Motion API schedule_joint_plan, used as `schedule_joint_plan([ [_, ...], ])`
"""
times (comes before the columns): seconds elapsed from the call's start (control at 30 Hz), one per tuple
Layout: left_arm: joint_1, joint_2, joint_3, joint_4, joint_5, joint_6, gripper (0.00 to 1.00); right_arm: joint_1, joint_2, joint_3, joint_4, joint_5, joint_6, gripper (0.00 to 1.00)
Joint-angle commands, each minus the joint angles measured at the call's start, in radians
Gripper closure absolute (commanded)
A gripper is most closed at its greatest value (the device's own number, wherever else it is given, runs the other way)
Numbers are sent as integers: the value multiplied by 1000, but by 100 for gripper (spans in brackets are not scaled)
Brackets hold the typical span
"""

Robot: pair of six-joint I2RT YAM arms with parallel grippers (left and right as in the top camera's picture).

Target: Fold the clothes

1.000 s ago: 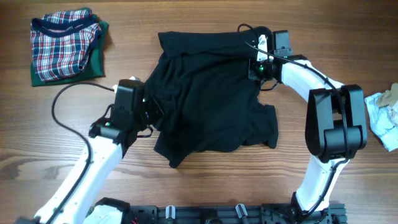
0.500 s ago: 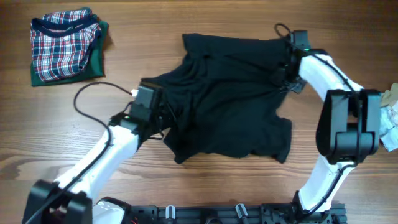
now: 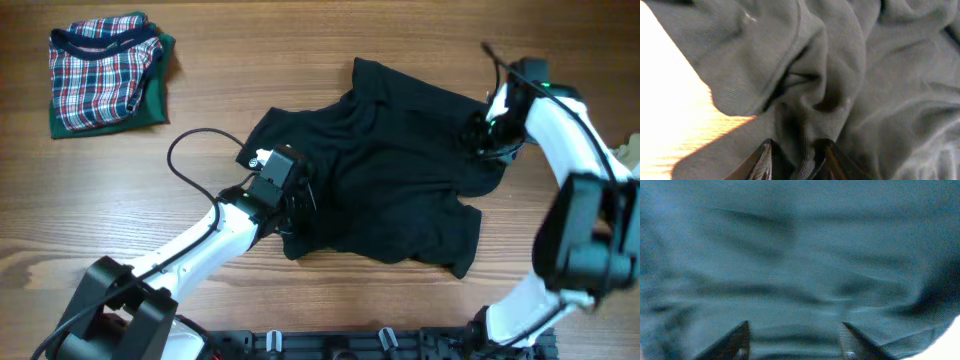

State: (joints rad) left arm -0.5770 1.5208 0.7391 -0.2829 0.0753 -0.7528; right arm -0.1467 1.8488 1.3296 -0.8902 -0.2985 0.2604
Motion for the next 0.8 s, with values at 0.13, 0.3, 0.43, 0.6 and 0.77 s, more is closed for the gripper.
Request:
schedule_joint_plan([
  [0.13,-4,151,0,235,-156,5,79,80,-317,8,2,-229,-186,18],
  [0.3,-3,306,0,287,-248,5,96,150,-317,5,-11,-205,-179,24],
  [0.43,32,352,0,337,-563,5,96,157,-307,5,8,-63,-126,25],
  [0.6,209,352,1,364,-653,6,96,157,-272,4,17,-34,-126,24],
  [0.77,402,352,1,535,-592,98,96,157,-232,4,35,-34,-101,24],
])
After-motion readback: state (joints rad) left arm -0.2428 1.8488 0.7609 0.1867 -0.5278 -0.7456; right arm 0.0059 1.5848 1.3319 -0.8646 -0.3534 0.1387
